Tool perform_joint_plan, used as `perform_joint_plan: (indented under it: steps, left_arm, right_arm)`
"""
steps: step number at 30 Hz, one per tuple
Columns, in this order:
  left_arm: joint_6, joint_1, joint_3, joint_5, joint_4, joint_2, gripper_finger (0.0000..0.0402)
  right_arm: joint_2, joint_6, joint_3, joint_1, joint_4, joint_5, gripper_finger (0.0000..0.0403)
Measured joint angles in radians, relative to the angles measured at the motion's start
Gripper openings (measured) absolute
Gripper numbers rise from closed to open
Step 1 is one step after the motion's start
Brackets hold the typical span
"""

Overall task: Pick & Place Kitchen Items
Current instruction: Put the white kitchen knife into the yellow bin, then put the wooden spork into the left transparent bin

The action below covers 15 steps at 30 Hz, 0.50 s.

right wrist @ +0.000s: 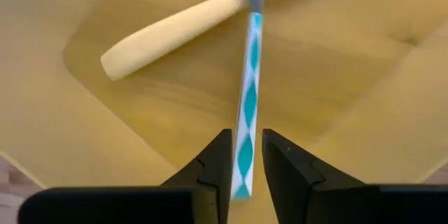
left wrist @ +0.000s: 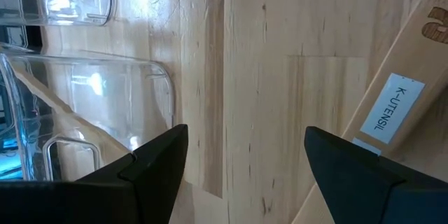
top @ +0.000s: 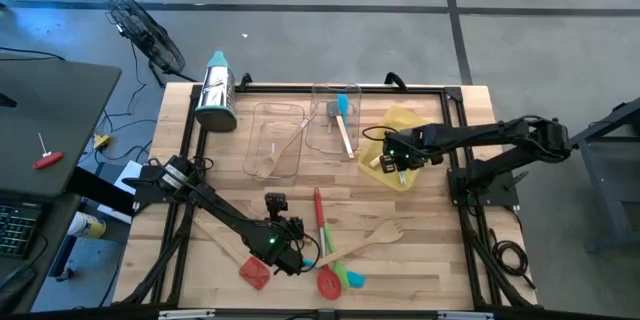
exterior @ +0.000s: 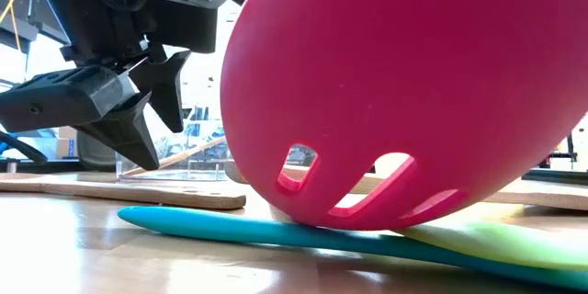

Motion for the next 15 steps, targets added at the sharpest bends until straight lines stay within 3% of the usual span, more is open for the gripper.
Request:
perform_joint_plan:
  steps: [15]
  left_arm:
    - [0.013, 0.002, 0.000, 0.000, 0.031, -0.001, 0.0283]
  right_arm:
    - [0.000, -0.096, 0.000, 0.039, 0.124, 0.188, 0.0194]
